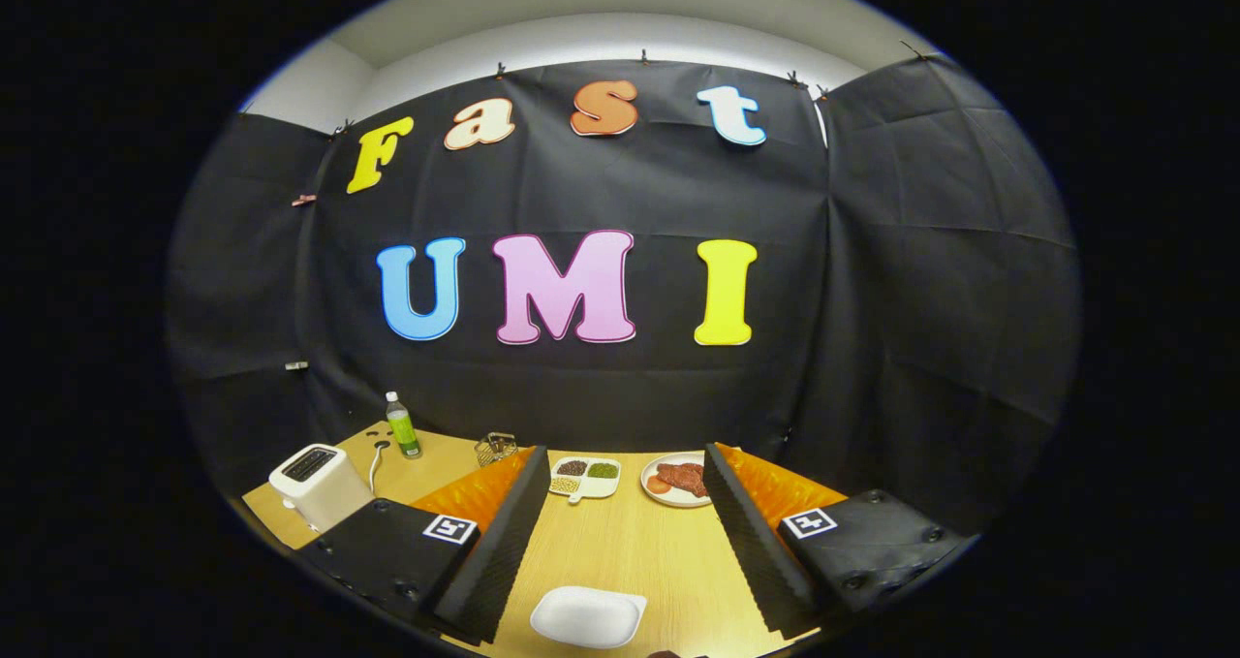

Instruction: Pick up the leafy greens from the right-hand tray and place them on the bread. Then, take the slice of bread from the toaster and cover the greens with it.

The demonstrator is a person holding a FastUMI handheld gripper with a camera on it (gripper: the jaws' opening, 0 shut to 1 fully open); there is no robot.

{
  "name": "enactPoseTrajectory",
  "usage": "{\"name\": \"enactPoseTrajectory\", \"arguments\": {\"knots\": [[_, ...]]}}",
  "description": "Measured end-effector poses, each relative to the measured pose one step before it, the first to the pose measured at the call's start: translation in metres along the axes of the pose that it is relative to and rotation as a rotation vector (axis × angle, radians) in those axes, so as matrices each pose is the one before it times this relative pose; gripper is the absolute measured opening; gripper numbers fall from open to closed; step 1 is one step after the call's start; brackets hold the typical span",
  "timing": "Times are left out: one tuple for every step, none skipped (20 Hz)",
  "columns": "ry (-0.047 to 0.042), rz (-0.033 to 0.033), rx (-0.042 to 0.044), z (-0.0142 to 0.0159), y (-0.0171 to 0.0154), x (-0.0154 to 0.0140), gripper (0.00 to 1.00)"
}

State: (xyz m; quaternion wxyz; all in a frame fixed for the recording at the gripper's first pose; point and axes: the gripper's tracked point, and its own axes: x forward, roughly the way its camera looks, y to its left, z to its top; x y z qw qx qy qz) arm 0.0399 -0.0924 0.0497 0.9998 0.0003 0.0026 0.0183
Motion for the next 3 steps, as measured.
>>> {"name": "enactPoseTrajectory", "arguments": {"knots": [[0.00181, -0.02185, 0.00147, 0.00005, -0.00254, -0.00468, 0.98], [0.00035, -0.02518, 0.00151, 0.00119, -0.00217, -0.00482, 0.98], [0.00008, -0.02539, -0.00090, 0.00228, -0.00079, -0.00366, 0.98]]}}
